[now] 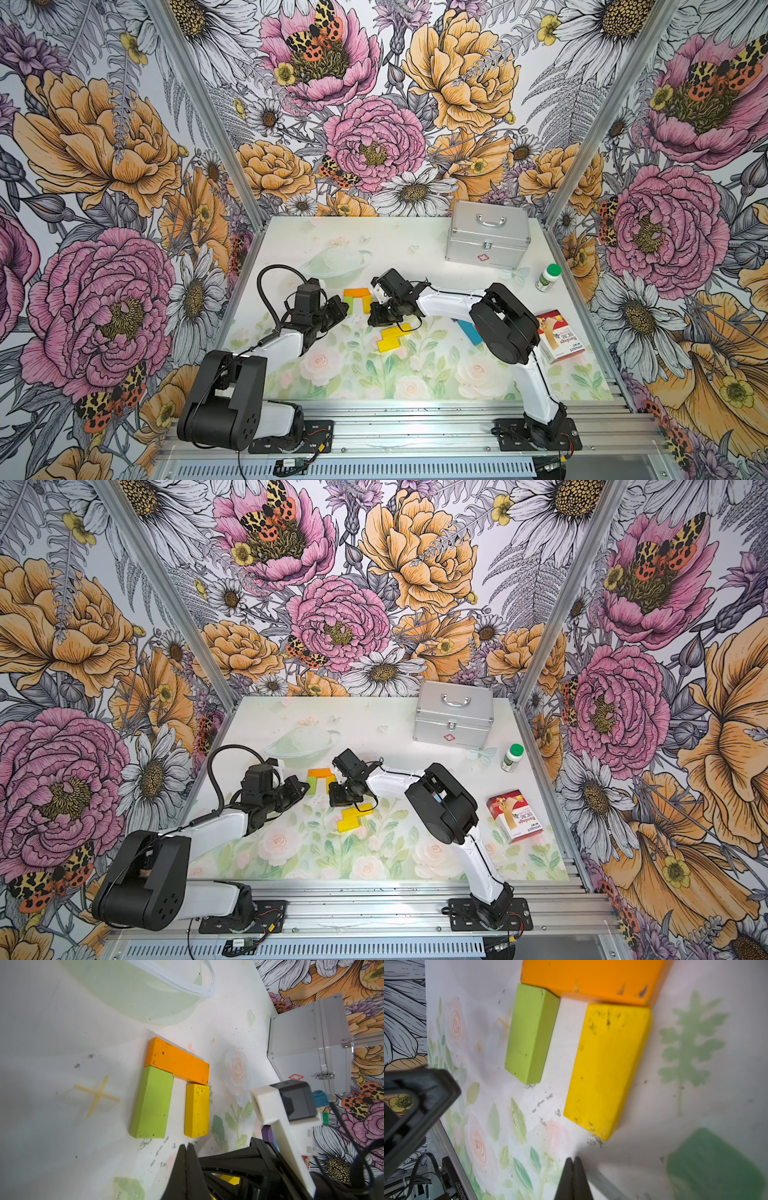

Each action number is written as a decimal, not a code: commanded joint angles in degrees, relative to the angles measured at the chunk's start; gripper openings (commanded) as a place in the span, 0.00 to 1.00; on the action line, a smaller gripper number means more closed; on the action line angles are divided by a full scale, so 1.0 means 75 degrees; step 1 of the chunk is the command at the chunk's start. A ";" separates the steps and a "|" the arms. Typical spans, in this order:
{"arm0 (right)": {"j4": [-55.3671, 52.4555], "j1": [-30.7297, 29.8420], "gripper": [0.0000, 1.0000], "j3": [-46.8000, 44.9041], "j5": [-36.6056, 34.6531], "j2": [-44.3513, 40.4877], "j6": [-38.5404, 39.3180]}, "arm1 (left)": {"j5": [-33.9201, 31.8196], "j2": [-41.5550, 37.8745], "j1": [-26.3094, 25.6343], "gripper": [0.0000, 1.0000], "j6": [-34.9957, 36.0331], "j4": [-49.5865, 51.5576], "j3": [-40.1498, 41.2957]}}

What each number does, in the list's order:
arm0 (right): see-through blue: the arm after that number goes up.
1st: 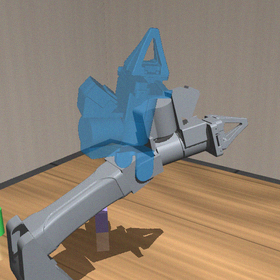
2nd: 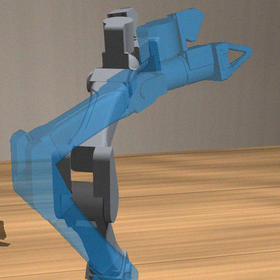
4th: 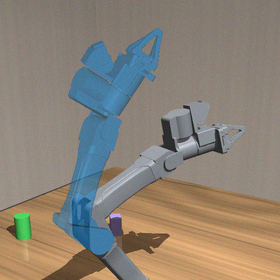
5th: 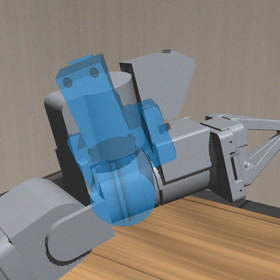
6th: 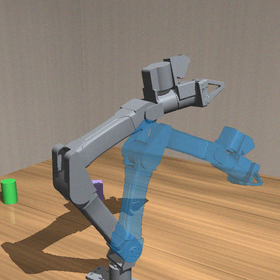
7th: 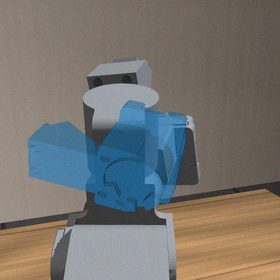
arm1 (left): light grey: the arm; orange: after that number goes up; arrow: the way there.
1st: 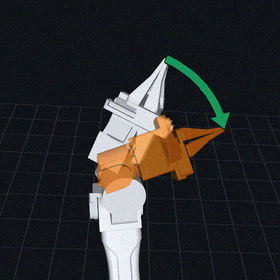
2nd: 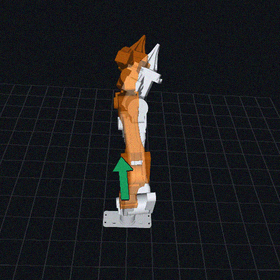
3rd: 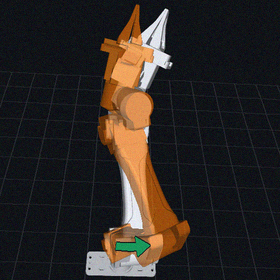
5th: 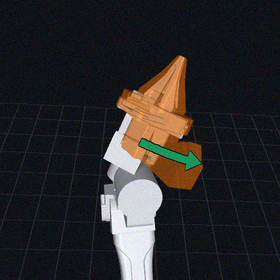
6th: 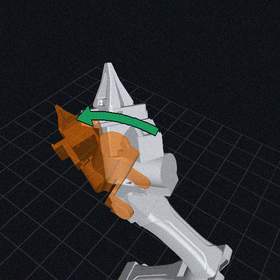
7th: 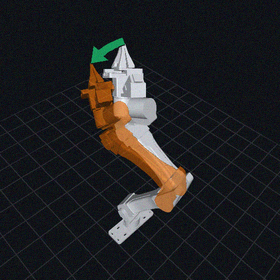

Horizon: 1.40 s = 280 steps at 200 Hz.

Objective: Assemble the letter p with building blocks
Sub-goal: Adjust the building block at the center of the board.

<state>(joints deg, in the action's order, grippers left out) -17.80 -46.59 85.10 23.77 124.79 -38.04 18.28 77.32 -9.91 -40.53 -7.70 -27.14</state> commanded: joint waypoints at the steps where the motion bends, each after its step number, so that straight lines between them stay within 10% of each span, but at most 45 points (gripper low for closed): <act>1: -0.0028 -0.0058 0.00 0.0255 -0.0118 0.0221 0.0002 | -0.0012 -0.0102 -0.0026 0.00 -0.0025 0.0025 0.0183; 280: -0.0037 0.0109 0.00 0.0718 -0.0474 0.0831 -0.0084 | 0.0223 0.0062 0.0491 0.00 0.0144 0.0019 0.0213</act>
<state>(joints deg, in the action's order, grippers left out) -16.86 -46.15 89.86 22.24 128.40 -38.54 18.72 77.32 -6.94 -40.49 -7.33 -25.41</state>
